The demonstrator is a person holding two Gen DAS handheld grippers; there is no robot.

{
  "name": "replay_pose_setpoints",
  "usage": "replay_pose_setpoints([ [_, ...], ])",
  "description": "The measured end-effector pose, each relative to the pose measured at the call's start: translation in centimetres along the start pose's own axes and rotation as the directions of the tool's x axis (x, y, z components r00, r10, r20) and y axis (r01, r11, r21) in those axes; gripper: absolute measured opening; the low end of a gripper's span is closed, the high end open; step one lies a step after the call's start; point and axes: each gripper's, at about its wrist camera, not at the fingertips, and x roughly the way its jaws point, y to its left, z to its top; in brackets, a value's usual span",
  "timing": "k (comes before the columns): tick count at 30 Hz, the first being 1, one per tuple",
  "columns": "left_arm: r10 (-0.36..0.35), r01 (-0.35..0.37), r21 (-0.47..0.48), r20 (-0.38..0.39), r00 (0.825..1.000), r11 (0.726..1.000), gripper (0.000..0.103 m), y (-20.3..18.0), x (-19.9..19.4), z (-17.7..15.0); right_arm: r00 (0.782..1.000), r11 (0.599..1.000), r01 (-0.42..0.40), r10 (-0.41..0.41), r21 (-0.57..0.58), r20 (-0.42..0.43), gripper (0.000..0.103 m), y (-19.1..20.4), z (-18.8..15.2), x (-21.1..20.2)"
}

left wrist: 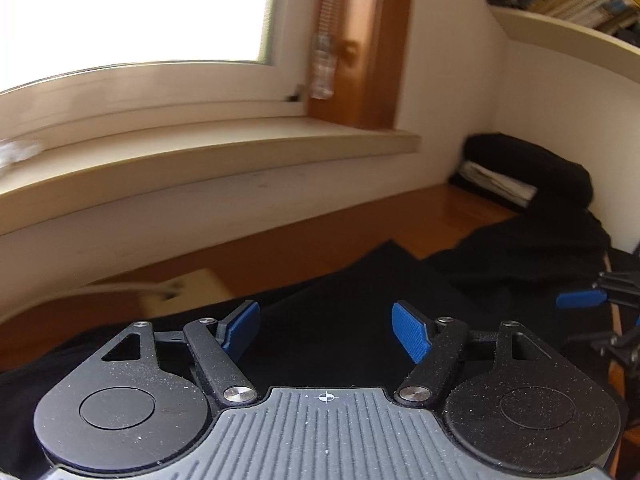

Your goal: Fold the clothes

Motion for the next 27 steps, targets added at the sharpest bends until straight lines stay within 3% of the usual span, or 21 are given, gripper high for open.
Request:
replay_pose_setpoints([
  [5, -0.053, 0.053, 0.025, -0.003, 0.999, 0.998, 0.077, -2.3, 3.4, 1.0, 0.994, 0.987, 0.104, -0.106, 0.123, 0.014, 0.069, -5.9, -1.6, -2.3],
  [11, -0.080, 0.082, 0.024, -0.072, 0.994, 0.996, 0.077, -2.4, 6.2, 0.5, 0.976, 0.966, 0.215, -0.217, 0.145, 0.001, 0.068, -11.7, -0.9, -2.7],
  [16, -0.056, 0.055, -0.016, -0.086, 0.995, 0.998, 0.081, -1.7, 6.4, 0.3, 0.988, 0.979, 0.150, -0.144, 0.135, -0.058, 0.068, -13.9, 2.5, 0.9],
  [23, -0.110, 0.103, -0.112, -0.060, 0.992, 0.988, 0.083, 0.0, 6.2, 0.3, 0.987, 0.999, 0.031, -0.029, 0.010, -0.156, 0.068, -10.4, 6.4, 8.4],
  [27, -0.104, 0.097, -0.110, -0.056, 0.993, 0.989, 0.083, 0.0, 6.0, 0.4, 0.975, 1.000, 0.022, -0.026, -0.019, -0.220, 0.068, -9.6, 7.2, 11.5],
])
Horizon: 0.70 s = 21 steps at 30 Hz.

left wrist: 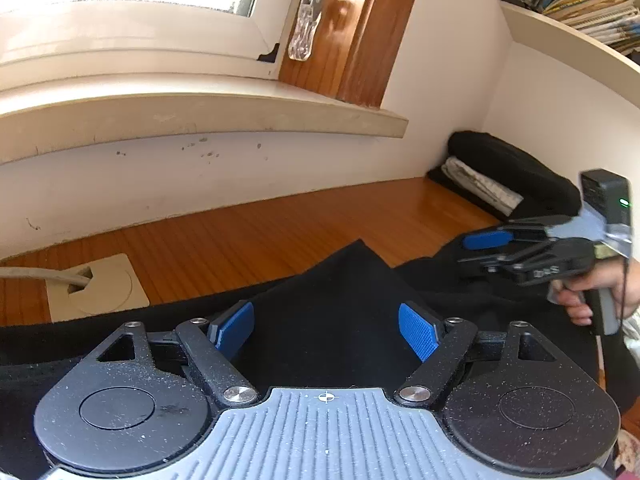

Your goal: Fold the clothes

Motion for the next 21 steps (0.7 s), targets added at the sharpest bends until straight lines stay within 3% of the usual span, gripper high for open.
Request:
replay_pose_setpoints([
  [2, 0.006, -0.006, 0.007, 0.000, 1.000, 1.000, 0.083, -0.1, 0.0, 0.0, 1.000, 1.000, 0.010, -0.010, -0.013, 0.003, 0.065, 0.1, 0.2, 0.7],
  [5, 0.013, -0.013, 0.011, 0.008, 1.000, 1.000, 0.083, -0.2, -0.1, 0.0, 0.997, 0.997, 0.070, -0.071, 0.032, 0.009, 0.047, -0.5, 0.8, 1.2],
  [10, 0.021, -0.021, 0.011, 0.010, 1.000, 1.000, 0.083, -0.2, -0.3, -0.1, 0.990, 0.988, 0.135, -0.138, 0.076, 0.037, 0.047, -1.9, 0.8, 1.6],
  [15, 0.015, -0.015, -0.006, 0.001, 1.000, 1.000, 0.083, 0.1, -0.2, -0.1, 0.986, 0.981, 0.144, -0.153, 0.129, 0.065, 0.048, -3.0, -0.2, -0.2],
  [18, 0.017, -0.017, -0.005, -0.005, 1.000, 1.000, 0.083, 0.2, -0.1, 0.0, 0.957, 0.955, 0.219, -0.250, 0.201, 0.148, 0.052, -5.1, -1.6, -4.1],
  [21, 0.019, -0.019, 0.006, -0.010, 1.000, 1.000, 0.086, 0.1, 0.1, 0.1, 0.913, 0.909, 0.316, -0.369, 0.273, 0.173, 0.054, -8.7, -4.7, -9.0],
])
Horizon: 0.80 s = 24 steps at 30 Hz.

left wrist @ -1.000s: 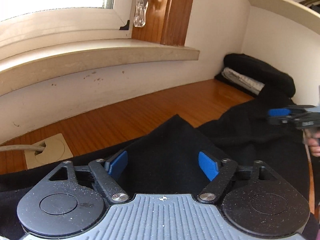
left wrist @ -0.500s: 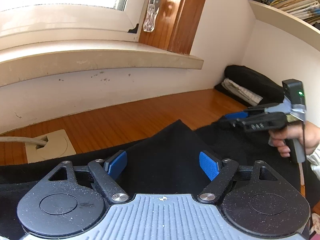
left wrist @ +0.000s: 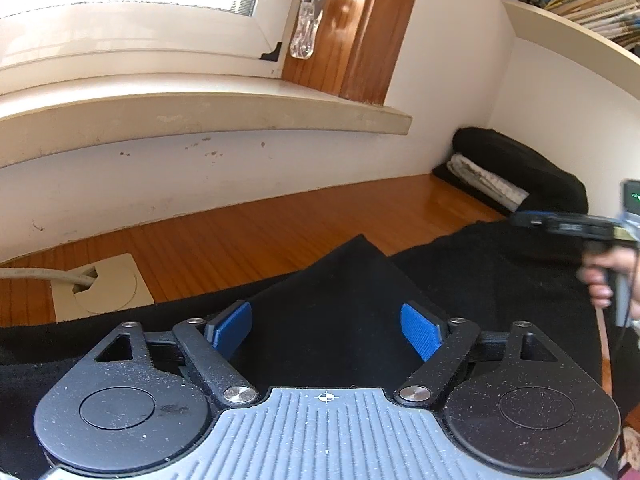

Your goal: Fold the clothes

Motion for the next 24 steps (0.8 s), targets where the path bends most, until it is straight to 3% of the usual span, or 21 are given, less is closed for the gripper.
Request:
replay_pose_setpoints([
  [5, 0.004, -0.004, 0.006, -0.005, 1.000, 1.000, 0.086, -0.1, 0.1, 0.0, 0.972, 0.958, 0.217, -0.229, 0.187, 0.044, 0.053, -11.3, -2.5, -6.6],
  [7, 0.002, -0.001, 0.009, -0.010, 1.000, 1.000, 0.089, -0.1, 0.2, 0.0, 0.959, 0.921, 0.265, -0.283, 0.286, 0.022, 0.039, -15.6, -3.9, -8.7],
  [8, -0.002, 0.002, 0.010, -0.013, 1.000, 1.000, 0.090, -0.1, 0.2, 0.0, 0.955, 0.906, 0.276, -0.295, 0.320, 0.011, 0.026, -17.1, -4.5, -9.4],
  [9, -0.004, 0.004, 0.011, -0.016, 1.000, 1.000, 0.092, -0.2, 0.3, 0.1, 0.956, 0.898, 0.273, -0.293, 0.343, 0.004, 0.025, -18.1, -5.0, -9.7],
  [12, -0.005, 0.005, 0.010, -0.016, 1.000, 1.000, 0.092, -0.1, 0.3, 0.1, 0.965, 0.890, 0.239, -0.261, 0.389, 0.005, 0.026, -19.5, -6.4, -10.0],
  [16, -0.008, 0.008, 0.005, -0.015, 1.000, 1.000, 0.092, -0.1, 0.3, 0.1, 0.976, 0.892, 0.182, -0.216, 0.414, 0.037, 0.031, -19.3, -6.9, -8.9],
  [20, -0.009, 0.009, 0.007, -0.014, 1.000, 1.000, 0.092, -0.1, 0.2, 0.1, 0.976, 0.892, 0.174, -0.211, 0.416, 0.044, 0.033, -18.1, -6.8, -7.6],
  [23, -0.008, 0.008, 0.007, -0.015, 1.000, 1.000, 0.092, -0.1, 0.2, 0.1, 0.972, 0.901, 0.186, -0.227, 0.393, 0.060, 0.014, -17.4, -6.6, -7.2],
  [24, -0.008, 0.008, 0.008, -0.015, 1.000, 1.000, 0.092, -0.1, 0.3, 0.1, 0.971, 0.904, 0.190, -0.232, 0.382, 0.066, 0.013, -17.2, -6.4, -7.2],
])
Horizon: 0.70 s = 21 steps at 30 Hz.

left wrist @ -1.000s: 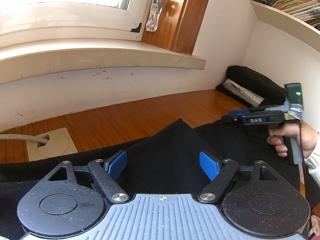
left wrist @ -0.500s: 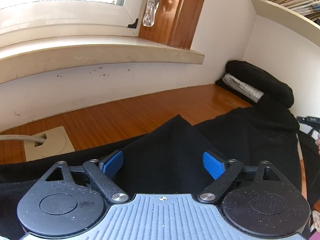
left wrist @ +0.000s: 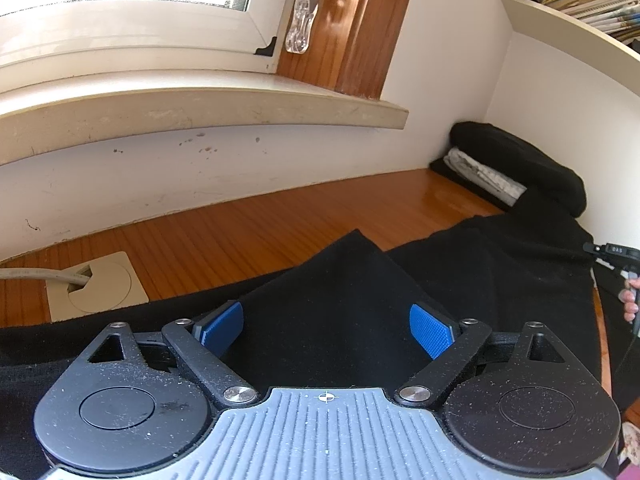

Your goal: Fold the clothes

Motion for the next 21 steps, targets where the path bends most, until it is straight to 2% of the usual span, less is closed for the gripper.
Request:
replay_pose_setpoints([
  [2, 0.001, -0.001, 0.001, 0.000, 1.000, 1.000, 0.092, 0.0, 0.0, 0.0, 0.999, 0.999, 0.013, -0.011, -0.042, 0.042, 0.009, 0.9, 0.0, -0.5],
  [4, 0.001, -0.001, 0.001, -0.001, 1.000, 1.000, 0.092, 0.0, 0.0, 0.0, 0.996, 0.997, -0.017, 0.023, -0.075, 0.089, 0.009, 1.8, 0.1, -1.1],
  [7, 0.001, -0.001, 0.001, -0.002, 1.000, 1.000, 0.093, 0.0, 0.0, 0.0, 0.988, 0.991, -0.094, 0.105, -0.100, 0.110, 0.008, 4.0, 0.3, -2.0],
  [9, 0.002, -0.002, 0.003, -0.003, 1.000, 1.000, 0.093, 0.0, 0.0, 0.0, 0.974, 0.973, -0.186, 0.201, -0.139, 0.106, 0.008, 6.7, 0.2, -2.8],
  [12, 0.002, -0.002, 0.003, -0.004, 1.000, 1.000, 0.093, -0.1, 0.0, 0.0, 0.926, 0.912, -0.355, 0.373, -0.205, 0.056, 0.008, 12.1, -0.6, -3.8],
  [15, 0.002, -0.002, 0.002, -0.004, 1.000, 1.000, 0.093, -0.1, 0.0, 0.0, 0.870, 0.824, -0.488, 0.484, -0.289, -0.089, 0.008, 18.2, -3.0, -4.3],
  [19, 0.000, 0.000, 0.000, -0.004, 1.000, 1.000, 0.093, 0.0, 0.0, 0.0, 0.843, 0.774, -0.537, 0.486, -0.336, -0.229, 0.009, 21.7, -6.7, -3.8],
  [21, -0.001, 0.001, -0.002, -0.004, 1.000, 1.000, 0.093, 0.0, 0.0, 0.0, 0.850, 0.770, -0.526, 0.470, -0.362, -0.237, 0.012, 21.9, -7.3, -3.9],
])
